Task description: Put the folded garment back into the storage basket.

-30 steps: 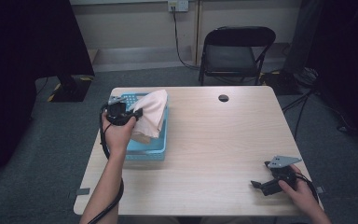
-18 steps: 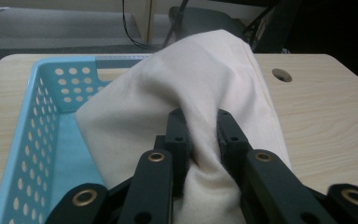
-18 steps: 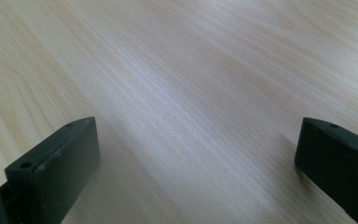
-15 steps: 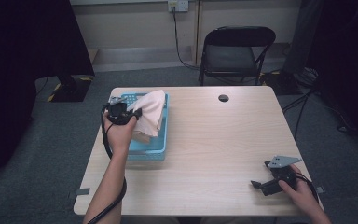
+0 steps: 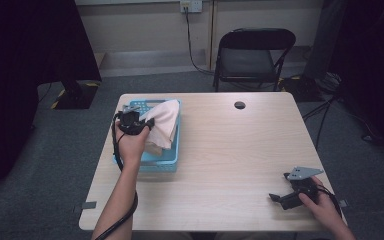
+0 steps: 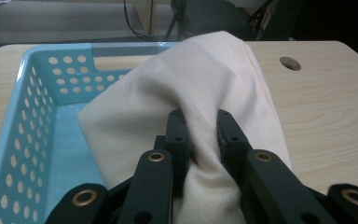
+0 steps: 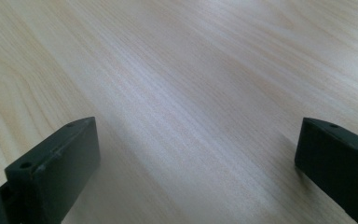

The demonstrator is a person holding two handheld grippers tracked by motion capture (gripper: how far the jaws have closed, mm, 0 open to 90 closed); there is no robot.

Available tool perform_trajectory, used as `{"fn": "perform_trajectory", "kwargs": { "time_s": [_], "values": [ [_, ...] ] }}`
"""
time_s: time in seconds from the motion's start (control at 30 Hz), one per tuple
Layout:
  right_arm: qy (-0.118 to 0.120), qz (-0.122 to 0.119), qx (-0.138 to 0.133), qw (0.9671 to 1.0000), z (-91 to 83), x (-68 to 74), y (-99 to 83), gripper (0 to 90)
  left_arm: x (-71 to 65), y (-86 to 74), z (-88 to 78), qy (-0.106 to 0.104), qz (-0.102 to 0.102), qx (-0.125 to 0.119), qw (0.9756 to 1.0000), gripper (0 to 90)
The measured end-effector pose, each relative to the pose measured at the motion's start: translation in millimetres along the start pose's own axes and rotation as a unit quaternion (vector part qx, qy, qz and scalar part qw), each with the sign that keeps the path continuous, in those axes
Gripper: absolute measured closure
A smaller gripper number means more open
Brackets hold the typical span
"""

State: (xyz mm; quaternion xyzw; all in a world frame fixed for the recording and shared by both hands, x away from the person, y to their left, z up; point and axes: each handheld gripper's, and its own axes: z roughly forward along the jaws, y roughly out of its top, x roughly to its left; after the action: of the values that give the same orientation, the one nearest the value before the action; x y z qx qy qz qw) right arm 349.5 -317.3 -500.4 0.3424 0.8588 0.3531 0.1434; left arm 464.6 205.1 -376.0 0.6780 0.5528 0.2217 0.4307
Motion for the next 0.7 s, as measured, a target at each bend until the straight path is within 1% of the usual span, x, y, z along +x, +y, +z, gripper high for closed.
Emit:
{"fn": "perform_trajectory", "kwargs": {
  "time_s": [0.13,0.5,0.7],
  "values": [
    [0.0,0.0,0.0,1.0,0.0,0.0,0.0,0.0,2.0,-2.0,2.1,0.005,-0.001,0.004,1.0,78.5],
    [0.0,0.0,0.0,1.0,0.0,0.0,0.0,0.0,3.7,-6.7,8.0,0.006,-0.005,0.009,0.9999,78.2],
    [0.0,0.0,0.0,1.0,0.0,0.0,0.0,0.0,4.7,-9.0,13.6,0.007,-0.003,0.02,0.9998,78.2]
  ]
}}
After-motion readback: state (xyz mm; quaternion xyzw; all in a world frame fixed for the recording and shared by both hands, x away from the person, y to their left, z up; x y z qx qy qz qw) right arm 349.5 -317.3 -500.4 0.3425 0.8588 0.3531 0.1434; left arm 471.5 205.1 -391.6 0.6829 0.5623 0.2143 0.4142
